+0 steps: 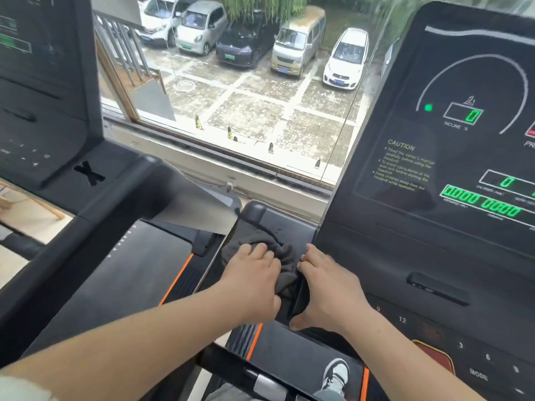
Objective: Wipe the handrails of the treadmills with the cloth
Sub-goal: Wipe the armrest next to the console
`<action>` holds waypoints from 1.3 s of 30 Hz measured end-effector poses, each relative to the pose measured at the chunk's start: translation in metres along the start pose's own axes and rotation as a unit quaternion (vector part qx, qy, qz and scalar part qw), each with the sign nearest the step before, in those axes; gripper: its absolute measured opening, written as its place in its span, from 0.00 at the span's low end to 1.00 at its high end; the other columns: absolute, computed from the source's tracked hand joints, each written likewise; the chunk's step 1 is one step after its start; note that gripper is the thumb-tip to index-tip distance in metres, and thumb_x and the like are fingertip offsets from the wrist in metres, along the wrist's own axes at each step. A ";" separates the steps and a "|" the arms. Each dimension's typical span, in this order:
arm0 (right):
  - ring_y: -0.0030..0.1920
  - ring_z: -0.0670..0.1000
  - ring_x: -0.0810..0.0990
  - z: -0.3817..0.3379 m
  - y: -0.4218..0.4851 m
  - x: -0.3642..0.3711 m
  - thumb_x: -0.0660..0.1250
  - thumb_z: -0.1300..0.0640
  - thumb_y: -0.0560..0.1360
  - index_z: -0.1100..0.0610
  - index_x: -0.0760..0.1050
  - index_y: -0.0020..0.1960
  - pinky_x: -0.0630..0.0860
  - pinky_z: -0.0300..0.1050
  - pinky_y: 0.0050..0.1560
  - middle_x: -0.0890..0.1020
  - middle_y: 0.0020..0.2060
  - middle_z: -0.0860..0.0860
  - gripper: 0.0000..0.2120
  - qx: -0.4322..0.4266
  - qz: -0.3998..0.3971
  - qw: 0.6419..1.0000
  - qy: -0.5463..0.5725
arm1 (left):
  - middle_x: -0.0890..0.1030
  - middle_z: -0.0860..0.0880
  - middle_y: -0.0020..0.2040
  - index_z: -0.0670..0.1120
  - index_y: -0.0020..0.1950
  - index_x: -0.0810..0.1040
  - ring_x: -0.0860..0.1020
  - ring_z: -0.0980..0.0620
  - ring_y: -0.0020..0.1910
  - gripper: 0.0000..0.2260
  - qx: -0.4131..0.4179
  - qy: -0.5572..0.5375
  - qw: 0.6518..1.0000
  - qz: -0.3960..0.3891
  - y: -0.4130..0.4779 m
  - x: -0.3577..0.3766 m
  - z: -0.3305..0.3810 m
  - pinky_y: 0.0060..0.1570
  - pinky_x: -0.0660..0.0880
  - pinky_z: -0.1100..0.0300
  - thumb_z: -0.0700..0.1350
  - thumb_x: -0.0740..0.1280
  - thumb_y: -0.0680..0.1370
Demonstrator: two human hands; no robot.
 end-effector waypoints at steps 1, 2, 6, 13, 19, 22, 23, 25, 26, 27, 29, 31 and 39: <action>0.81 0.43 0.52 0.000 0.000 0.000 0.78 0.30 0.59 0.49 0.69 0.74 0.66 0.46 0.74 0.61 0.78 0.42 0.49 0.001 0.002 1.000 0.004 | 0.74 0.44 0.69 0.44 0.69 0.71 0.64 0.42 0.68 0.26 0.012 0.030 0.999 -0.014 0.007 -0.004 0.005 0.65 0.62 0.44 0.59 0.57 0.78; 0.81 0.43 0.51 0.001 0.001 0.001 0.78 0.30 0.59 0.49 0.69 0.73 0.64 0.46 0.75 0.61 0.77 0.42 0.49 0.002 0.006 1.000 0.008 | 0.76 0.45 0.65 0.44 0.67 0.73 0.66 0.42 0.66 0.23 0.022 0.057 0.998 -0.025 0.012 -0.007 0.009 0.62 0.64 0.45 0.58 0.57 0.79; 0.82 0.43 0.49 0.002 0.002 0.004 0.78 0.29 0.58 0.50 0.70 0.72 0.59 0.45 0.78 0.64 0.75 0.42 0.49 -0.004 0.012 1.000 0.014 | 0.77 0.46 0.62 0.44 0.69 0.73 0.69 0.43 0.61 0.22 0.022 0.096 0.994 -0.057 0.023 -0.012 0.022 0.55 0.70 0.48 0.57 0.58 0.81; 0.81 0.44 0.51 0.004 0.000 0.002 0.78 0.29 0.57 0.48 0.68 0.74 0.62 0.46 0.76 0.63 0.76 0.43 0.51 -0.001 0.027 0.999 0.037 | 0.79 0.48 0.40 0.46 0.40 0.76 0.77 0.47 0.40 0.11 -0.053 -0.262 0.954 -0.132 0.043 -0.027 -0.004 0.40 0.75 0.56 0.51 0.61 0.75; 0.81 0.44 0.52 0.006 0.000 0.002 0.80 0.31 0.56 0.48 0.69 0.72 0.62 0.45 0.76 0.61 0.77 0.42 0.50 0.008 0.025 0.998 0.059 | 0.72 0.47 0.33 0.47 0.34 0.72 0.71 0.48 0.34 0.05 -0.193 -0.658 0.728 -0.028 0.028 0.009 -0.028 0.36 0.69 0.56 0.42 0.66 0.68; 0.82 0.44 0.49 0.004 0.001 0.002 0.80 0.30 0.56 0.48 0.69 0.74 0.59 0.44 0.77 0.60 0.77 0.42 0.52 0.001 0.018 0.998 0.053 | 0.82 0.44 0.38 0.46 0.41 0.81 0.79 0.44 0.40 0.06 -0.246 -0.794 0.554 0.047 0.014 0.033 -0.024 0.42 0.77 0.50 0.41 0.67 0.67; 0.82 0.43 0.49 0.004 0.001 0.002 0.80 0.30 0.56 0.48 0.69 0.74 0.58 0.44 0.78 0.61 0.77 0.42 0.52 0.000 0.018 0.999 0.052 | 0.84 0.41 0.41 0.44 0.45 0.83 0.81 0.43 0.41 0.10 -0.257 -0.834 0.484 0.064 0.010 0.038 -0.023 0.44 0.78 0.49 0.39 0.67 0.67; 0.82 0.43 0.49 0.003 0.000 0.003 0.81 0.30 0.56 0.49 0.69 0.74 0.59 0.44 0.78 0.61 0.77 0.42 0.52 0.007 0.012 0.999 0.050 | 0.84 0.35 0.47 0.38 0.52 0.83 0.82 0.40 0.44 0.21 -0.286 -0.885 0.353 0.099 0.000 0.046 -0.033 0.52 0.80 0.43 0.39 0.67 0.60; 0.82 0.43 0.49 0.002 0.000 0.002 0.81 0.31 0.56 0.50 0.69 0.74 0.60 0.44 0.77 0.60 0.77 0.42 0.53 0.011 0.009 0.999 0.047 | 0.84 0.33 0.50 0.36 0.54 0.82 0.82 0.38 0.45 0.27 -0.300 -0.895 0.309 0.117 -0.005 0.049 -0.045 0.56 0.80 0.39 0.40 0.67 0.56; 0.82 0.43 0.50 0.002 0.000 0.001 0.81 0.31 0.55 0.51 0.69 0.74 0.62 0.44 0.76 0.60 0.77 0.42 0.53 0.013 0.008 0.999 0.041 | 0.84 0.31 0.50 0.34 0.54 0.81 0.82 0.37 0.45 0.30 -0.316 -0.892 0.292 0.139 -0.011 0.048 -0.062 0.57 0.79 0.35 0.40 0.68 0.53; 0.81 0.44 0.52 0.001 -0.001 0.001 0.81 0.31 0.55 0.51 0.69 0.74 0.67 0.45 0.73 0.60 0.77 0.41 0.53 0.016 0.003 0.999 0.036 | 0.82 0.34 0.42 0.33 0.48 0.80 0.80 0.39 0.41 0.20 -0.339 -0.862 0.310 0.214 -0.027 0.038 -0.100 0.49 0.83 0.42 0.39 0.68 0.59; 0.81 0.45 0.55 0.001 -0.001 0.001 0.81 0.31 0.55 0.51 0.70 0.73 0.69 0.45 0.71 0.59 0.77 0.42 0.53 0.020 -0.001 0.999 0.038 | 0.75 0.44 0.34 0.42 0.36 0.76 0.73 0.45 0.36 0.03 -0.350 -0.811 0.370 0.288 -0.042 0.019 -0.128 0.37 0.75 0.54 0.36 0.64 0.65; 0.80 0.47 0.57 0.000 -0.002 0.000 0.81 0.32 0.55 0.50 0.71 0.72 0.66 0.45 0.74 0.60 0.77 0.42 0.51 0.021 0.006 0.999 0.040 | 0.82 0.51 0.45 0.54 0.52 0.78 0.80 0.44 0.49 0.12 -0.209 -0.476 0.829 0.207 -0.015 -0.017 -0.081 0.51 0.77 0.52 0.52 0.64 0.70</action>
Point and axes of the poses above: each hand's wrist, its own y-axis towards the middle knuckle, its own x-axis out of the palm, z = x × y, the point moved 8 cm from there along y, towards the middle knuckle
